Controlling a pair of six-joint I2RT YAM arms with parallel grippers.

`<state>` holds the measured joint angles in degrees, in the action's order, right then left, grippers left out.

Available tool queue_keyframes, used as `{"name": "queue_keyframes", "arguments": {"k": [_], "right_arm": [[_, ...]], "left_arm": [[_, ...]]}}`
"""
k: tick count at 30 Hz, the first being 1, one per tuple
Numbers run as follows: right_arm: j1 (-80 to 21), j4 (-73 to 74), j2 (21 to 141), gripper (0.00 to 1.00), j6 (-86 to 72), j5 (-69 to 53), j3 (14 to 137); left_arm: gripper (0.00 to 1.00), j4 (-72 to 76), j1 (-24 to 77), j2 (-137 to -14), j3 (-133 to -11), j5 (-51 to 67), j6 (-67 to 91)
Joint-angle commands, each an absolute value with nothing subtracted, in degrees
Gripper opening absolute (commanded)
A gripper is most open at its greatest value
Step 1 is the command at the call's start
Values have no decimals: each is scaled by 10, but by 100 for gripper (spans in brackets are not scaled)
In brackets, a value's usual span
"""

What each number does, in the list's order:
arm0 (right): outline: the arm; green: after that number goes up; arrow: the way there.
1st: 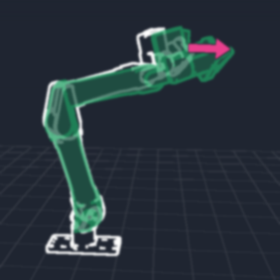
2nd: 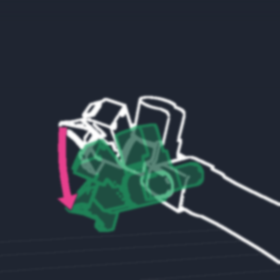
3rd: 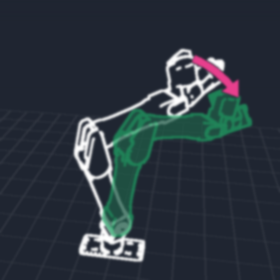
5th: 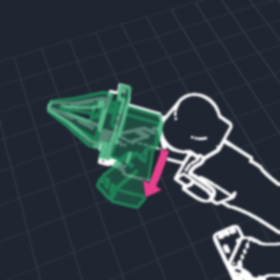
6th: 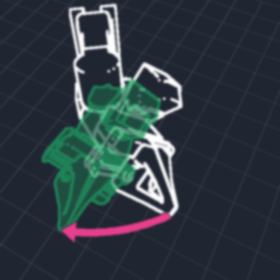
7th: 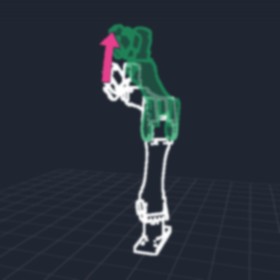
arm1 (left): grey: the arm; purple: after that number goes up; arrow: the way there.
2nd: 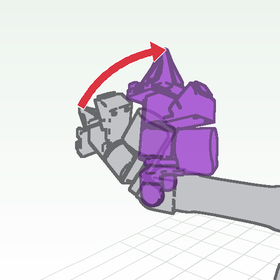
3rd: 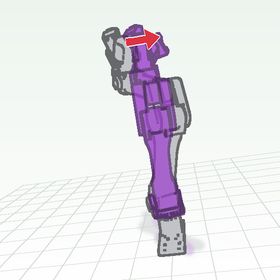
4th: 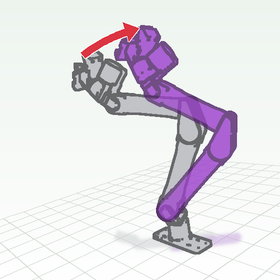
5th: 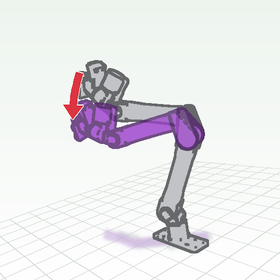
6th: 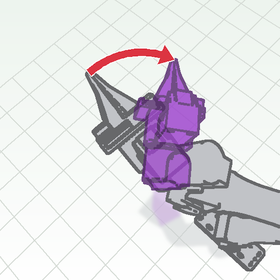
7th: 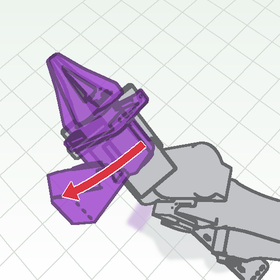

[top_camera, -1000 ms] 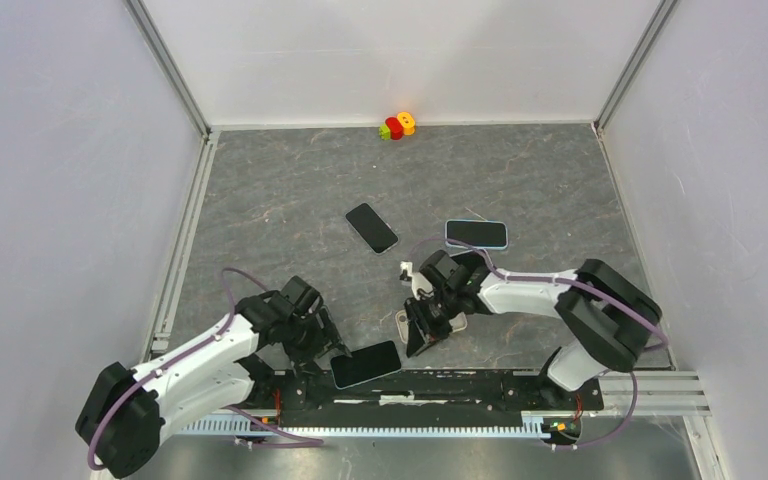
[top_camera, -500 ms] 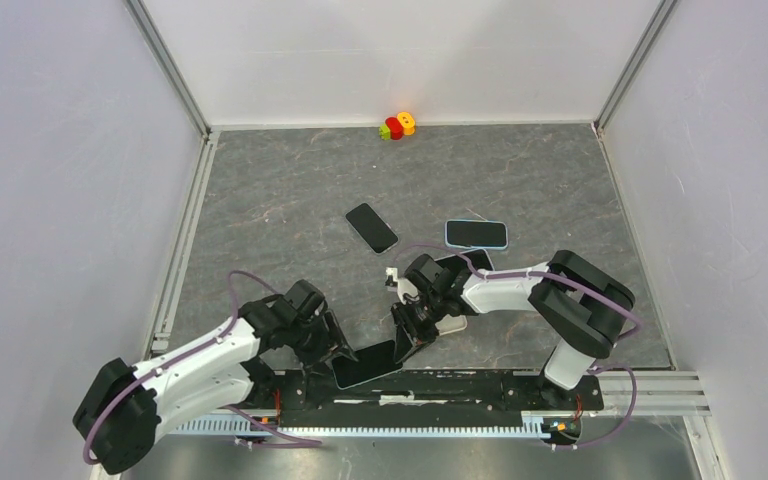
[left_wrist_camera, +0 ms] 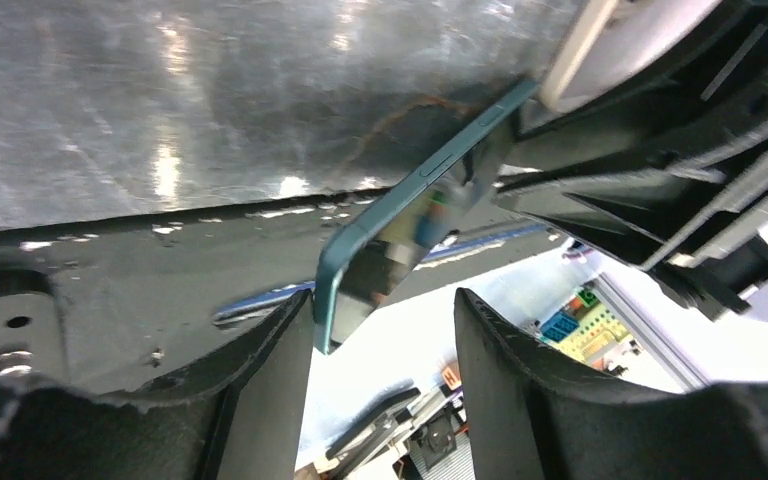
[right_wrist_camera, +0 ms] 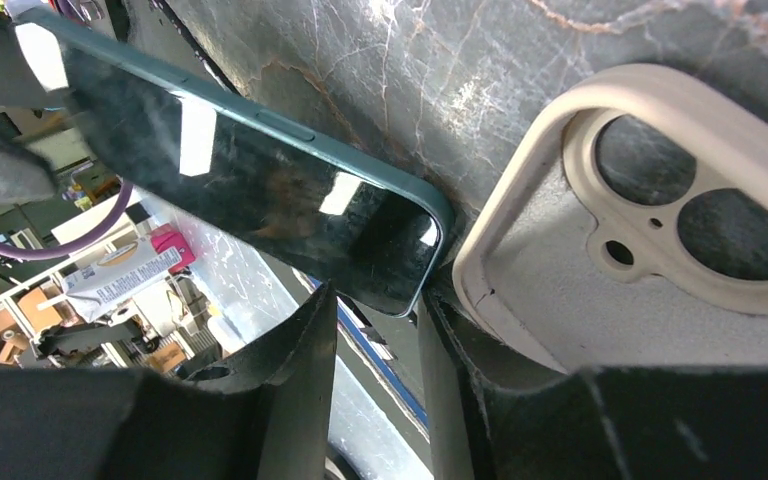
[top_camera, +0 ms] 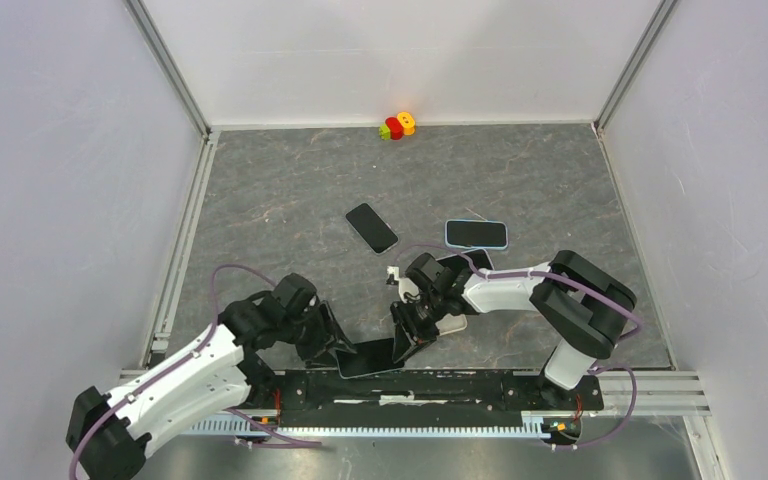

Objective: Put the phone into the phone case

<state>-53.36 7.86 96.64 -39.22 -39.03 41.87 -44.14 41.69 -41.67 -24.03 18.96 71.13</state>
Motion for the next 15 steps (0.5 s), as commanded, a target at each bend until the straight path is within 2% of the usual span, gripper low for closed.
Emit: {"name": "queue_keyframes", "arguments": {"k": [1, 7, 9, 13, 15], "right_arm": [[-542, -16, 966, 40, -397, -406, 434], [-542, -16, 964, 41, -394, -407, 439], [-541, -16, 963, 41, -393, -407, 439], [-537, -13, 951, 43, -392, -405, 438], [-531, -3, 940, 46, -387, -399, 441]], "left_arm": [[57, -301, 427, -444, -304, 243, 726], [52, -301, 459, -518, -347, 220, 688], [45, -301, 463, -531, -351, 210, 679], [19, -341, 463, -544, -364, 181, 660], [10, -372, 463, -547, -378, 164, 642]]}}
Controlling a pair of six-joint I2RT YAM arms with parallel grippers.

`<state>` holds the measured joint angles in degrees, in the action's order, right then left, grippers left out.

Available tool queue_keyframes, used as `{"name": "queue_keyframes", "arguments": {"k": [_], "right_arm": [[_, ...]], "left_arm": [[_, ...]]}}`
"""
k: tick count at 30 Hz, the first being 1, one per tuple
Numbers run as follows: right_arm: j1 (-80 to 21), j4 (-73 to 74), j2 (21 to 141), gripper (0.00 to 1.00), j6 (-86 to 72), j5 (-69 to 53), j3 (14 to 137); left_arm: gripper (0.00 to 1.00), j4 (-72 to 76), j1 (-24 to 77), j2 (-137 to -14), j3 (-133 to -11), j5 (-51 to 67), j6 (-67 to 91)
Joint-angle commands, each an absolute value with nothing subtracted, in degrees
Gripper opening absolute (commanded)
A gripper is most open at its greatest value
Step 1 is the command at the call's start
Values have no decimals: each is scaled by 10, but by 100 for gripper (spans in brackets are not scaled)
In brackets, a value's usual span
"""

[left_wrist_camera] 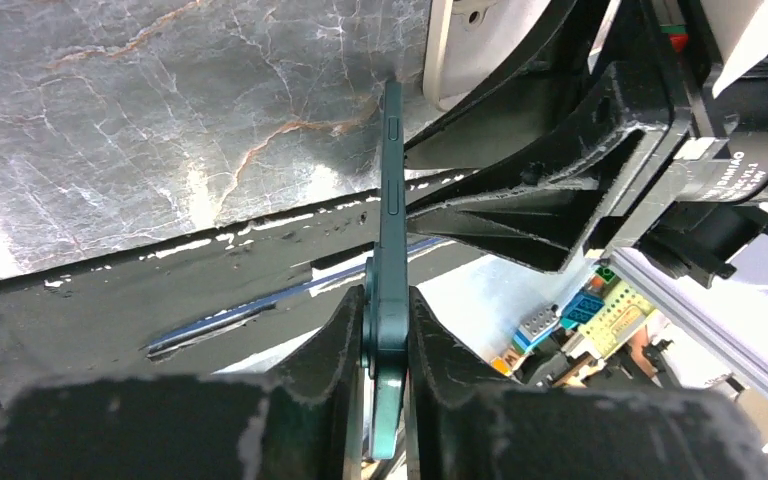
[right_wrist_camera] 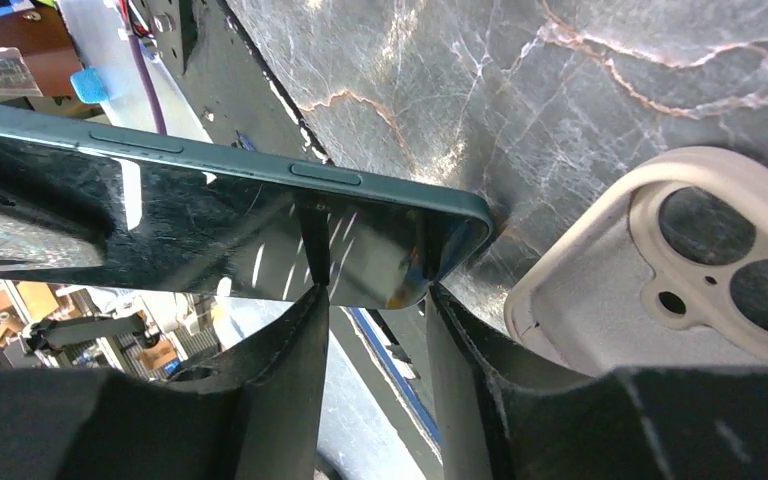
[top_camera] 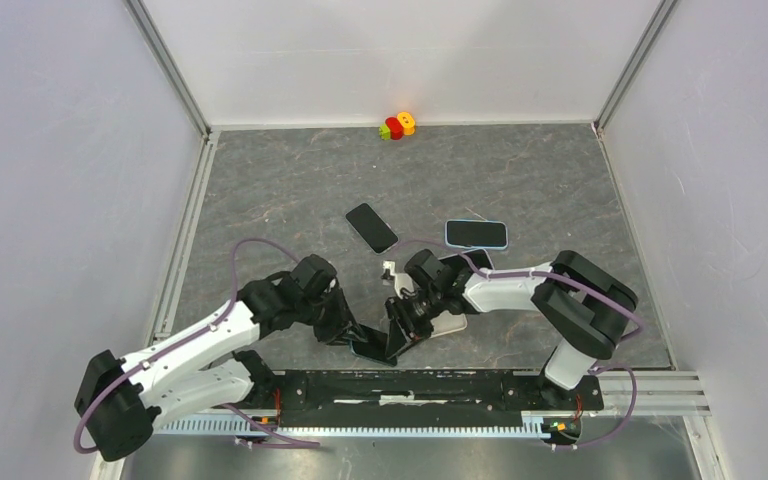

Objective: Put the phone into the phone case

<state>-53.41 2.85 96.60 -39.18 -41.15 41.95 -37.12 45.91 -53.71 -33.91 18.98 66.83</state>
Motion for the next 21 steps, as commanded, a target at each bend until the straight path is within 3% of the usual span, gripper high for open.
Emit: {"name": "queue_keyframes", "arguments": {"k": [1, 3, 13, 21], "right_arm": [[-527, -1, 933, 47, -385, -395, 443], [-517, 17, 917, 51, -384, -392, 448], [-380, 71, 794, 80, -376, -406, 487], [-234, 71, 738, 82, -385, -508, 493]], "left_arm": [[7, -389, 463, -547, -387, 153, 634], [2, -409, 462, -543, -404, 133, 624], [2, -319, 417, -505, -479, 130, 576], [2, -41, 303, -565, -460, 334, 625]]}}
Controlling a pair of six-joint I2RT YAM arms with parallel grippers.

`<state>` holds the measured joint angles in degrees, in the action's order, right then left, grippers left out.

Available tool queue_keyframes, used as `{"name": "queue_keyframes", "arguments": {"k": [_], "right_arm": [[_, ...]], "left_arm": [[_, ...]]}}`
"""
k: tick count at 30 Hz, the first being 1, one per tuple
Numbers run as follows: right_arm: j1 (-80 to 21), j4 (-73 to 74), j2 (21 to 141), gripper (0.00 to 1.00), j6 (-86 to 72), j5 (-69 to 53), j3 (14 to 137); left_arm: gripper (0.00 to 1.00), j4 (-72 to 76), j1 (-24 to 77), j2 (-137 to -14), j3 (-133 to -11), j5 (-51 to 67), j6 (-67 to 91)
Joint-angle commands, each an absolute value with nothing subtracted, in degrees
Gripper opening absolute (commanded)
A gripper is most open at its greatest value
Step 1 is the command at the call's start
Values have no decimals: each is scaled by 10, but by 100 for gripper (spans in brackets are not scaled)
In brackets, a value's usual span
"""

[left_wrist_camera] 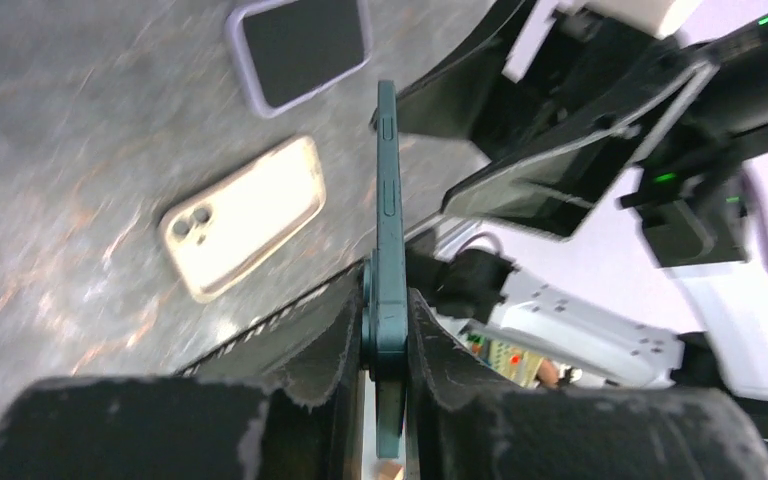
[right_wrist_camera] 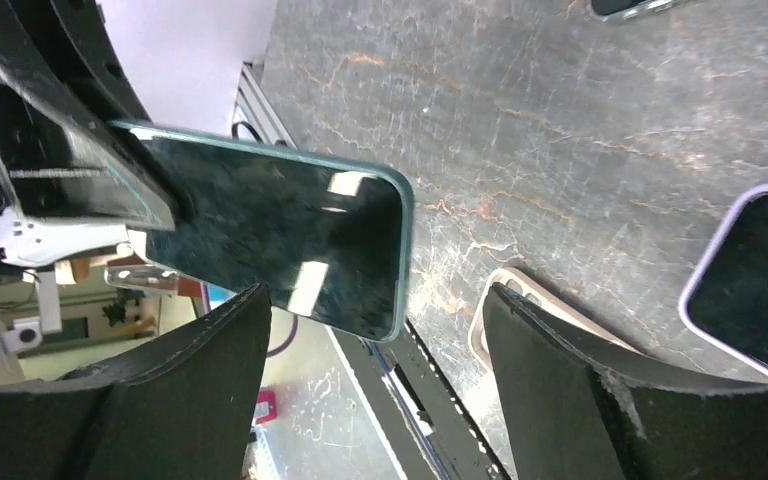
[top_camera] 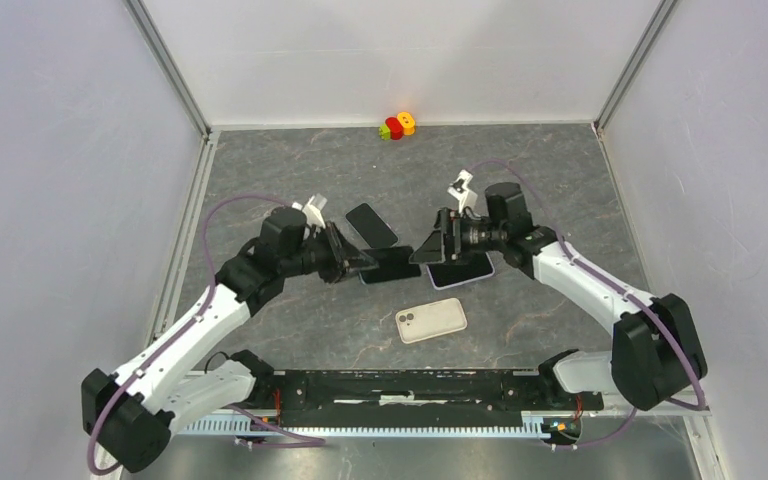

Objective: Put the phone into the phone case

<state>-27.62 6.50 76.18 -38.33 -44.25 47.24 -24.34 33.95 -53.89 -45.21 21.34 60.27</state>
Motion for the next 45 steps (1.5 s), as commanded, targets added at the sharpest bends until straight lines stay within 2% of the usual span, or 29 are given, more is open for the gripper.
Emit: {"name": "queue_keyframes", "arguments": {"k": [1, 6, 9, 11, 18, 21, 25, 28, 31, 36, 45], "right_arm": [[-219, 71, 735, 81, -388, -520, 495], [-173, 69, 737, 73, -400, -565, 521], [-170, 70, 752, 63, -405, -591, 549], [-169, 69, 756, 56, -412, -596, 561], [-170, 68, 763, 42, -425, -615, 569], [-170, 65, 761, 24, -428, -614, 569], [-170, 67, 761, 1, -427, -614, 570], [-170, 68, 759, 0, -423, -614, 563], [-170, 69, 756, 0, -418, -614, 552], [-169, 116, 758, 0, -374, -603, 550], [-167, 302, 775, 0, -225, -531, 585]], "left_arm": [[2, -7, 297, -579, -462, 351, 630], [2, 50, 289, -651, -502, 436, 625], [2, 59, 289, -686, -523, 465, 621], [2, 66, 289, -701, -530, 468, 621], [3, 103, 289, -727, -514, 446, 642], [9, 118, 288, -729, -500, 442, 650], [31, 119, 289, -724, -483, 441, 645], [48, 95, 288, -713, -471, 429, 635], [57, 51, 287, -697, -459, 410, 614], [67, -64, 285, -660, -443, 366, 560], [73, -241, 282, -577, -409, 283, 470]]}}
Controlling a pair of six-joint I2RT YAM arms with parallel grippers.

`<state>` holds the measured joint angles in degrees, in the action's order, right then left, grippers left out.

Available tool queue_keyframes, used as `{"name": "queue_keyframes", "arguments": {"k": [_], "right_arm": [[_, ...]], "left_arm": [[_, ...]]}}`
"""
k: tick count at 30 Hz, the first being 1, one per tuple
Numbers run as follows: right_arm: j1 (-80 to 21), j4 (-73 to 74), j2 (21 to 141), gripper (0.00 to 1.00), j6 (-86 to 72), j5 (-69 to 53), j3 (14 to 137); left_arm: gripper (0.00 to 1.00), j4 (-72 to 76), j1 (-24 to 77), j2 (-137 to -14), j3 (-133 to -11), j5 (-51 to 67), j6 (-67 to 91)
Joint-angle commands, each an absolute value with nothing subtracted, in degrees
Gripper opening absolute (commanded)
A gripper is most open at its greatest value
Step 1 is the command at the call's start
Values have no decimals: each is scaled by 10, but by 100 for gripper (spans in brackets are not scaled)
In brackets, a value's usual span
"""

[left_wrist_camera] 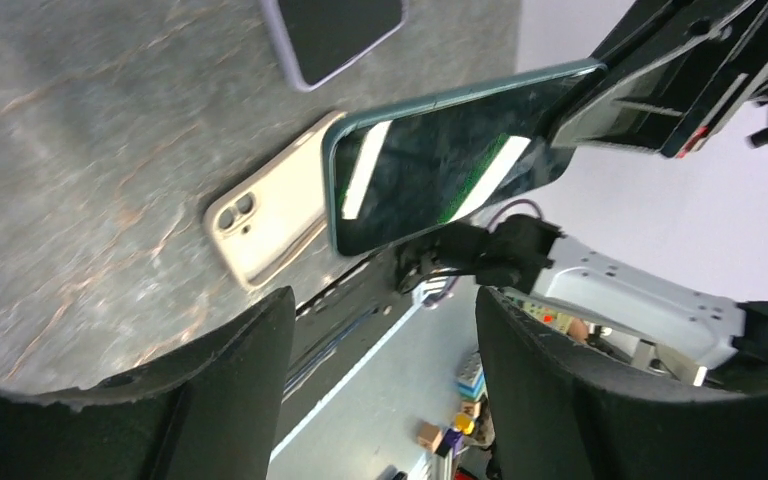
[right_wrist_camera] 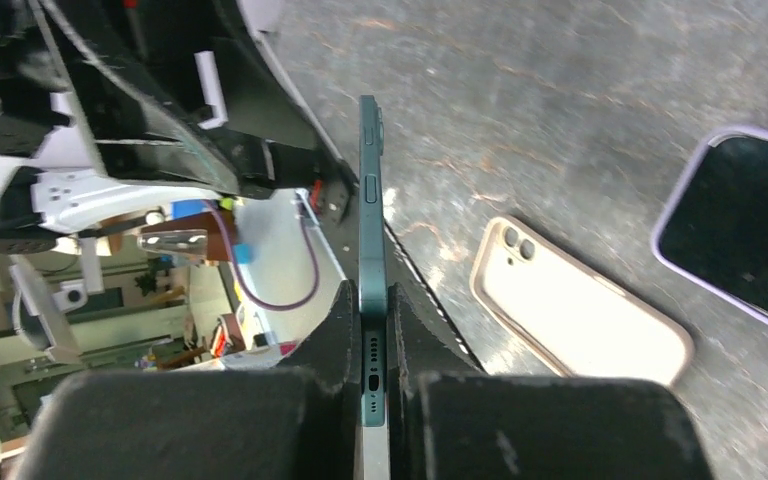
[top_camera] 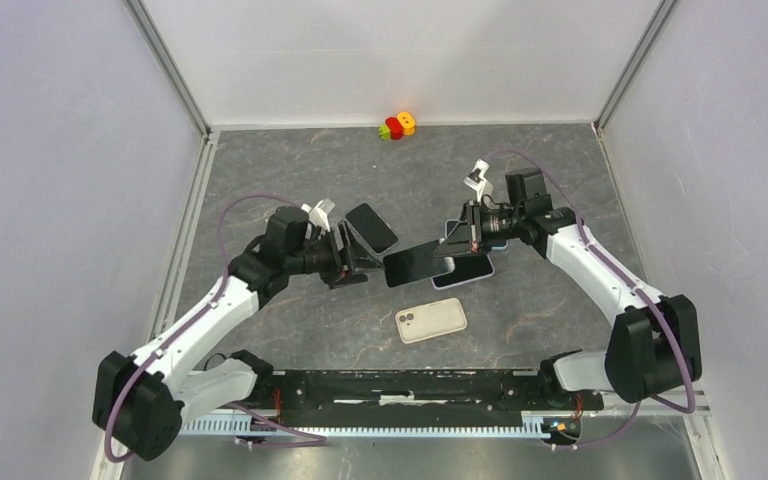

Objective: Put the phone into the phone case

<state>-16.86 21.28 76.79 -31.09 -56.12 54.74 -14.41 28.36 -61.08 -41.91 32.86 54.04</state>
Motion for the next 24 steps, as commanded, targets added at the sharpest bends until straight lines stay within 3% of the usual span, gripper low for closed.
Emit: {"name": "queue_keyframes", "arguments": {"k": [1, 13, 24], "right_arm": [[-167, 318, 777, 0, -213, -525, 588], [-166, 418, 792, 0, -121, -510, 577], [-171, 386, 796, 0, -129, -511, 515]], "left_arm": [[73, -259, 282, -570, -406, 277, 462], [73, -291, 283, -536, -351, 272, 458], [74, -265, 283, -578, -355, 286, 459]]}}
